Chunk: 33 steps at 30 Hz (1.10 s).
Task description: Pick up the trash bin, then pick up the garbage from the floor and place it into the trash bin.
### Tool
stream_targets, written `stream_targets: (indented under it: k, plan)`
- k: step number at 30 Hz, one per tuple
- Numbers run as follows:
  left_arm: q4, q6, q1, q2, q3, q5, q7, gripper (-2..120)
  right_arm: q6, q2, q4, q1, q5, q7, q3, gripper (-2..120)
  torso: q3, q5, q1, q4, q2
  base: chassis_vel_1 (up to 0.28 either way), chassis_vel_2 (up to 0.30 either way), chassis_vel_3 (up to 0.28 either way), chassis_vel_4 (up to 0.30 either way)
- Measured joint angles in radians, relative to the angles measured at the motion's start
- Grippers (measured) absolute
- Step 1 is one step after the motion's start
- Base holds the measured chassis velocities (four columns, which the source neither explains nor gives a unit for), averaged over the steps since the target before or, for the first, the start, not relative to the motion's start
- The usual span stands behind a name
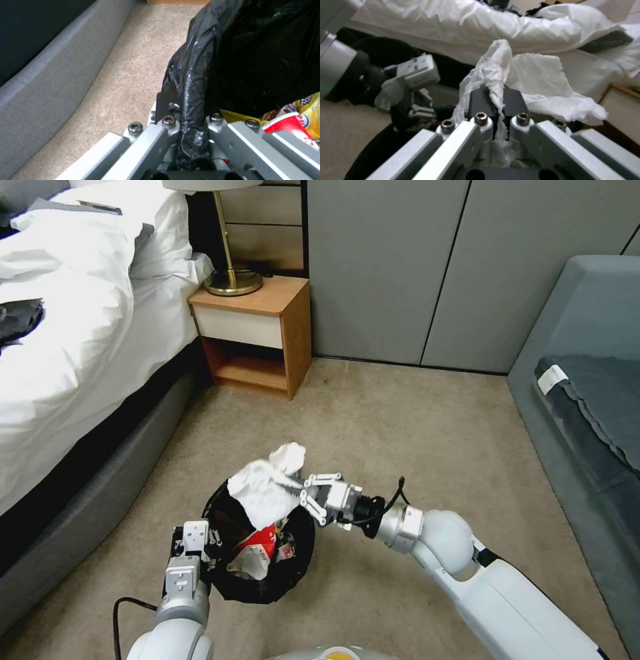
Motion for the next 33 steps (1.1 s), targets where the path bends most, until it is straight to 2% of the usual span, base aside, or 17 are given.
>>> stream_targets:
  k: [10,19,21,22,26,30,33]
  plan:
    - [-0.004,-0.001,0.001,0.001,-0.002,0.000,0.000,0,-0.013,0.059,-0.091,-0.013,-0.017,0.001,-0.037,0,0.000,0.0001,0.000,-0.0001,0.000,0.000,0.000,0.000,0.000]
    - [-0.004,-0.002,0.001,-0.003,0.008,0.003,0.000,0,-0.040,0.110,-0.148,0.004,-0.030,0.051,-0.082,0,0.000,0.0000,0.000,0.0000,0.000,0.000,0.000,0.000,0.000]
    - [-0.004,-0.004,0.002,-0.006,0.010,0.006,0.000,0,-0.050,0.118,-0.164,0.014,-0.030,0.063,-0.099,8,0.000,0.0000,0.000,0.0000,0.000,0.000,0.000,0.000,0.000]
    - [-0.004,-0.004,0.002,-0.006,0.010,0.006,0.000,0,-0.050,0.118,-0.164,0.014,-0.030,0.063,-0.099,8,0.000,0.0000,0.000,0.0000,0.000,0.000,0.000,0.000,0.000]
    - [-0.004,-0.006,0.001,-0.011,0.012,0.010,0.000,0,-0.056,0.133,-0.191,0.023,-0.042,0.076,-0.120,30,0.000,0.0000,0.000,0.0000,0.000,0.000,0.000,0.000,0.000]
    - [-0.003,-0.006,0.001,-0.011,0.013,0.011,0.000,0,-0.056,0.139,-0.199,0.023,-0.044,0.078,-0.120,38,0.000,0.0000,0.000,0.0000,0.000,0.000,0.000,0.000,0.000]
    - [-0.002,-0.006,0.001,-0.011,0.012,0.011,0.000,0,-0.055,0.137,-0.203,0.017,-0.046,0.081,-0.111,53,0.000,0.0000,0.000,0.0000,0.000,0.000,0.000,0.000,0.000]
